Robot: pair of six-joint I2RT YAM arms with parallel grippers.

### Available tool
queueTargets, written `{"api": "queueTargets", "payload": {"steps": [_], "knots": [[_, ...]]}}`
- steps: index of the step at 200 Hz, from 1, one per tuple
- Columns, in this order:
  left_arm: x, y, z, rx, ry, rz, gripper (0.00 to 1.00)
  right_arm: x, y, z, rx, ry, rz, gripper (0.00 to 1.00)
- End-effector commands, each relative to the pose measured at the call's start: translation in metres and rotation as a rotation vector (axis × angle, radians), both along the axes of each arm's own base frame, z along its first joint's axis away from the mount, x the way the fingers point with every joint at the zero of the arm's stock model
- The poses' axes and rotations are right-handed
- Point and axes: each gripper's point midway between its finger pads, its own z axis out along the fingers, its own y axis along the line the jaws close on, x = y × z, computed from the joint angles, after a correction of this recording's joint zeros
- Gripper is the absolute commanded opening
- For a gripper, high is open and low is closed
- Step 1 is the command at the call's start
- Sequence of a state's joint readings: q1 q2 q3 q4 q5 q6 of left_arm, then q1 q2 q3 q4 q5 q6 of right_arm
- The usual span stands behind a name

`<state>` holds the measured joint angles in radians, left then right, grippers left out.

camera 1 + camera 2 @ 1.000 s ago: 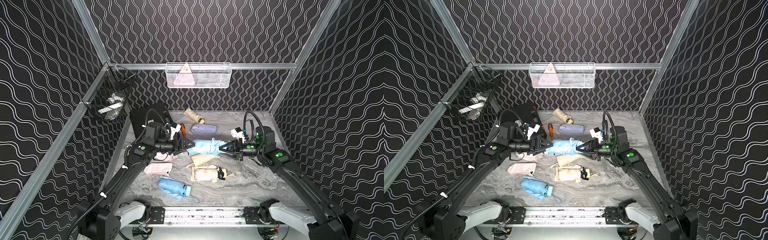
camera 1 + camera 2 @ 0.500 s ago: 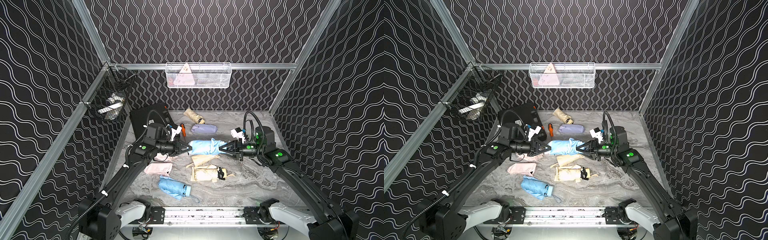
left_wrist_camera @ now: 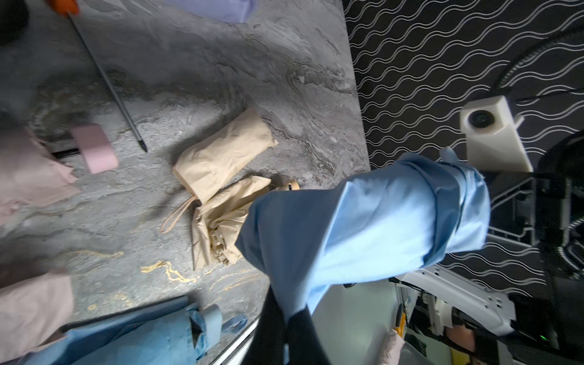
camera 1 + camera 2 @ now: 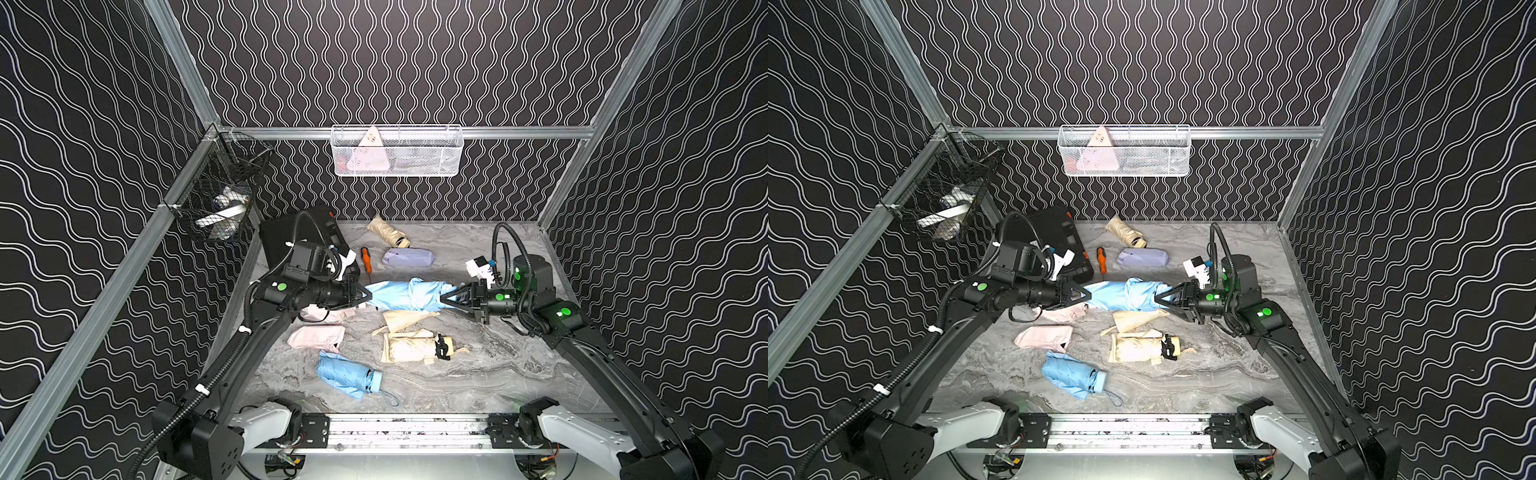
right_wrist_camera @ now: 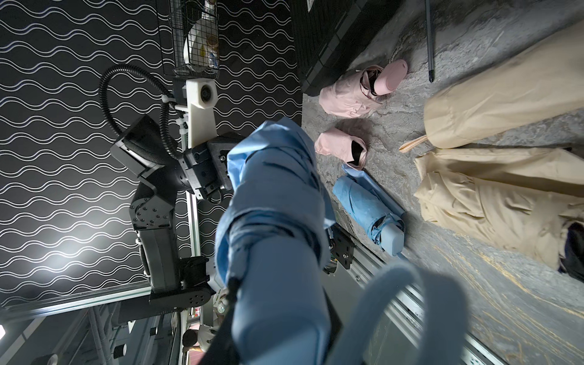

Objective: Take umbrellas out of sleeves
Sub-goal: Take out the umbrella from the umbrella sleeve.

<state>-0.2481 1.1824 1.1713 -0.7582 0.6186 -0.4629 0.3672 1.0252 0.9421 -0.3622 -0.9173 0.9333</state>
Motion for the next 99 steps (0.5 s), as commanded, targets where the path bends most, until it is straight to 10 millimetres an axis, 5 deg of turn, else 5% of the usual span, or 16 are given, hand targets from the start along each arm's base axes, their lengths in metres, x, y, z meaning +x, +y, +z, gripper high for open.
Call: {"api": "queueTargets", "payload": {"steps": [1,43,99], "knots": [[-0.002,0.021,-0.013,0.139,-0.001,0.037,0.00,0.002,-0.001,0.008,-0.001,-0.059,-0.005,0.11],[-0.004,0.036,-0.015,0.230,-0.012,0.067,0.00,0.011,-0.010,0.019,-0.014,-0.081,-0.044,0.11],[-0.004,0.041,-0.012,0.261,-0.032,0.069,0.00,0.038,-0.034,0.073,0.060,-0.178,-0.209,0.12]]}}
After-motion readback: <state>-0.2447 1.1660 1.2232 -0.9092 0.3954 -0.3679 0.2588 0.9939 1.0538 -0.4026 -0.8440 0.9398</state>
